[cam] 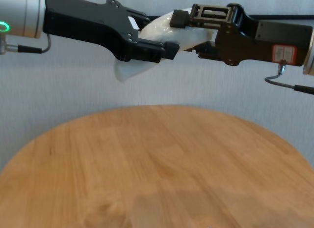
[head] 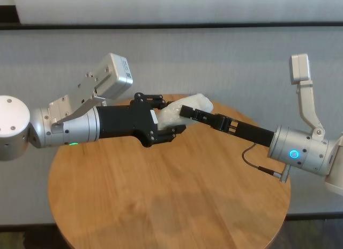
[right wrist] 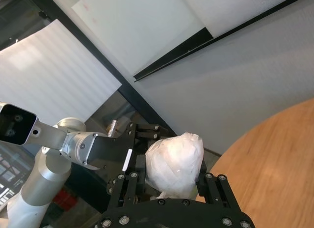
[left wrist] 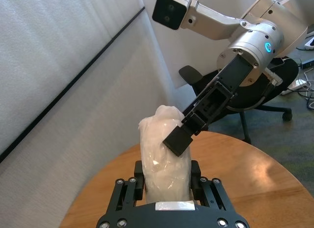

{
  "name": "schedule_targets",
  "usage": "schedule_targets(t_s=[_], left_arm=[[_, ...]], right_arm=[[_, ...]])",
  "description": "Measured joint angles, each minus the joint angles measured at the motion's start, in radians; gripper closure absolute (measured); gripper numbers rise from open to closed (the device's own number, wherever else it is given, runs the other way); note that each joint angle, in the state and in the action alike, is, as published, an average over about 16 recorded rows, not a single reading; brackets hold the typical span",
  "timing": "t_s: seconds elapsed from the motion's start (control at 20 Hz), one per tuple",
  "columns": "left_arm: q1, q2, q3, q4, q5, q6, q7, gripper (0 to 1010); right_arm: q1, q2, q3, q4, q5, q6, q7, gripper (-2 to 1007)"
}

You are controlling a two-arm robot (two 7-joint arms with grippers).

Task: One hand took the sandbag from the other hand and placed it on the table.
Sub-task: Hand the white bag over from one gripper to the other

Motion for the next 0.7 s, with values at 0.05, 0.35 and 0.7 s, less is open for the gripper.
schedule_targets(t_s=[0.05,0.35,0.7], left_arm=[[0.000,0.000,0.000,0.000,0.000,0.000,0.000,391],[0.000,0.000,0.000,0.000,0.000,0.000,0.000,228],[0.000,0.000,0.000,0.000,0.000,0.000,0.000,68]], right_arm=[[0.000,0.000,0.000,0.000,0.000,0.000,0.000,435],[0.000,0.000,0.000,0.000,-0.001,0.000,0.000,435],[0.000,0.000,0.000,0.000,-0.001,0.000,0.000,435]])
